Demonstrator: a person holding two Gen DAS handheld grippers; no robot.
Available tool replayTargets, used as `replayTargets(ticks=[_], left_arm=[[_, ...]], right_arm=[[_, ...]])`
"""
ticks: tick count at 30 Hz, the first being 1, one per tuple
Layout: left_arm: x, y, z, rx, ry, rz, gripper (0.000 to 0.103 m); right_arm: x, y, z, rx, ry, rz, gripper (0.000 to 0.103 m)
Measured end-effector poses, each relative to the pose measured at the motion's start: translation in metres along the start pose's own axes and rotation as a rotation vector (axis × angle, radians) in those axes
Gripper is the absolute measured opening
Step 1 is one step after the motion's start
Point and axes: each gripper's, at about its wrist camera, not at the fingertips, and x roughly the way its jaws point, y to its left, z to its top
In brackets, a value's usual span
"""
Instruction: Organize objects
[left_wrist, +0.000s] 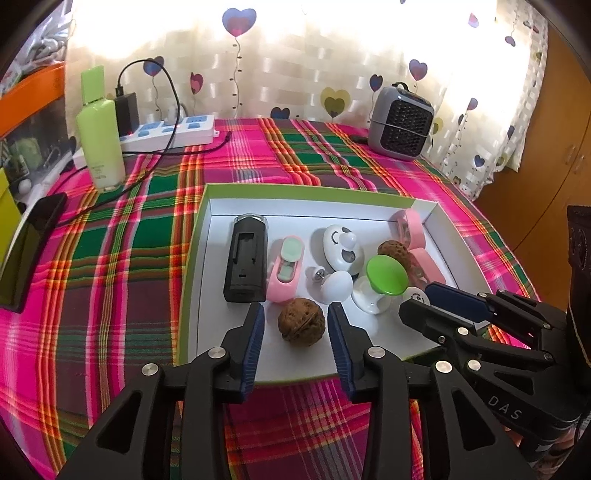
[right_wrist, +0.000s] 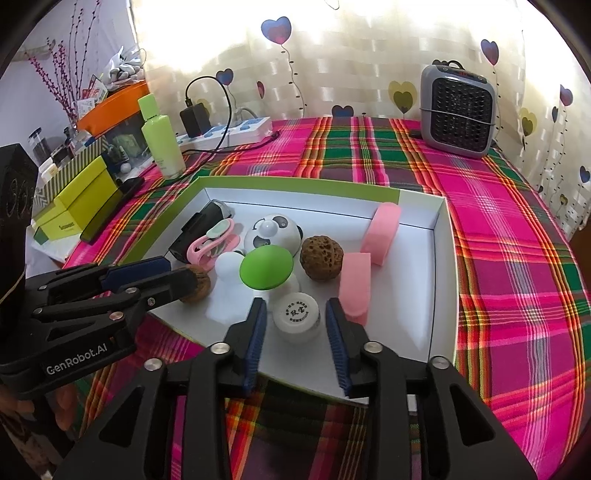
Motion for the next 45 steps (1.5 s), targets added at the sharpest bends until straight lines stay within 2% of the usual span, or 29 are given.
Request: replayTargets(ticks=[12,31,33,39,45], left_arm=[[-0.019,-0.003,-0.009,-0.009,-0.032,0.024,0.039],[-0.051,-0.019,-0.034,0.03,-0.103,0.143,0.039],[-0.052,-0.02,-0.038,0.026,-0.096,0.145,0.04],[-0.052,-0.026,-0.054,0.022,-0.074,0.159,0.041],[-0.042,-0.03,-0.069,0.009,-0.018,0.165,0.045]], right_arm=[[-0.015,0.007,-0.006,-0.004,-0.026,-0.034,0.042],[-0.04,0.021,-0.023,-0.036,-0.068,-0.078,0.044],[-0.043,0.022,-0.026,-0.036,-0.071,-0.094,0.048],[-0.05,0.021,-0.04,-0.024,-0.059,-0.115,0.049],[-0.043,0.018,-0.051,-0.004,-0.016,-0.156,0.05]])
